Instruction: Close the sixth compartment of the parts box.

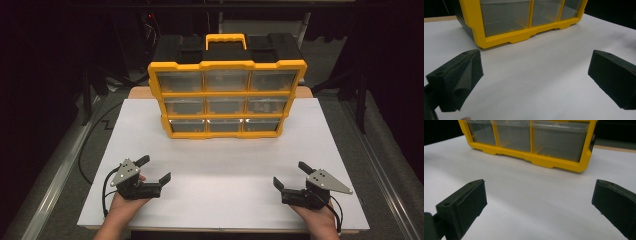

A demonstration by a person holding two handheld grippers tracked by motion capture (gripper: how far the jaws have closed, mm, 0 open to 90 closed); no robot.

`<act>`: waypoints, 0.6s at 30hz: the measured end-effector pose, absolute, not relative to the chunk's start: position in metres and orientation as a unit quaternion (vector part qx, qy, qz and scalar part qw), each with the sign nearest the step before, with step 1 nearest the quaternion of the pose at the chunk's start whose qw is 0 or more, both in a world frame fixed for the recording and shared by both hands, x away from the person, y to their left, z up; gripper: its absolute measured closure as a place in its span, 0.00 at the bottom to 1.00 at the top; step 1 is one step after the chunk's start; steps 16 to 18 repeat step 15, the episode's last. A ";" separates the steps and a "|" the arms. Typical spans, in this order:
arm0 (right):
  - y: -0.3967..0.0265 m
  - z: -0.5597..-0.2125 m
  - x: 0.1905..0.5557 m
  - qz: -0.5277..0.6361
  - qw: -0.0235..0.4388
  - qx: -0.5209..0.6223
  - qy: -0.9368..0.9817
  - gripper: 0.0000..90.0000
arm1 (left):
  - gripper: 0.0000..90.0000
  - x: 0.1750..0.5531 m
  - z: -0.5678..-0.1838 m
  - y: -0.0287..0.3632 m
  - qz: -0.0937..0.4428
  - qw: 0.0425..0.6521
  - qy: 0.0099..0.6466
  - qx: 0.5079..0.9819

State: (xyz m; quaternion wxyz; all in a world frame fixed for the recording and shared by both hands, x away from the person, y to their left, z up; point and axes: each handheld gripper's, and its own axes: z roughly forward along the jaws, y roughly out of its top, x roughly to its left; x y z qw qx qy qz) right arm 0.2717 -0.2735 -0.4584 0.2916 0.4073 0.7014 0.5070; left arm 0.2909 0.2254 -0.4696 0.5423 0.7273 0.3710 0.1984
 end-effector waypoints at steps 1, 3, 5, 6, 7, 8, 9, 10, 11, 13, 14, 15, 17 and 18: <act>-0.273 -0.458 0.271 0.508 0.293 0.409 0.699 0.00 | 0.01 0.291 -0.470 0.225 0.199 0.542 0.371 0.728; -0.273 -0.457 0.272 0.509 0.294 0.408 0.698 0.00 | 0.01 0.291 -0.470 0.225 0.199 0.541 0.372 0.728; -0.272 -0.458 0.273 0.506 0.292 0.409 0.701 0.00 | 0.01 0.291 -0.470 0.224 0.199 0.541 0.371 0.728; -0.273 -0.459 0.273 0.505 0.292 0.406 0.704 0.00 | 0.01 0.291 -0.470 0.224 0.200 0.541 0.371 0.728; -0.273 -0.459 0.273 0.503 0.290 0.409 0.704 0.00 | 0.01 0.291 -0.470 0.224 0.200 0.541 0.372 0.728; -0.273 -0.460 0.274 0.503 0.289 0.409 0.705 0.00 | 0.01 0.291 -0.470 0.224 0.200 0.540 0.372 0.728; -0.274 -0.460 0.275 0.502 0.290 0.409 0.705 0.00 | 0.01 0.291 -0.470 0.225 0.201 0.540 0.373 0.727; -0.274 -0.460 0.275 0.501 0.291 0.410 0.704 0.00 | 0.01 0.291 -0.470 0.225 0.202 0.540 0.374 0.727; -0.275 -0.460 0.275 0.501 0.291 0.412 0.704 0.00 | 0.01 0.291 -0.470 0.225 0.202 0.540 0.374 0.726; -0.277 -0.461 0.275 0.499 0.292 0.415 0.702 0.00 | 0.01 0.291 -0.470 0.225 0.203 0.540 0.374 0.726; -0.277 -0.461 0.275 0.498 0.293 0.417 0.701 0.00 | 0.01 0.291 -0.470 0.225 0.203 0.540 0.374 0.726; -0.277 -0.461 0.275 0.498 0.294 0.417 0.701 0.00 | 0.01 0.291 -0.470 0.225 0.204 0.540 0.375 0.726; -0.277 -0.461 0.275 0.498 0.294 0.417 0.701 0.00 | 0.01 0.291 -0.470 0.225 0.204 0.540 0.375 0.726; -0.277 -0.461 0.275 0.498 0.294 0.417 0.701 0.00 | 0.01 0.291 -0.470 0.225 0.204 0.540 0.375 0.726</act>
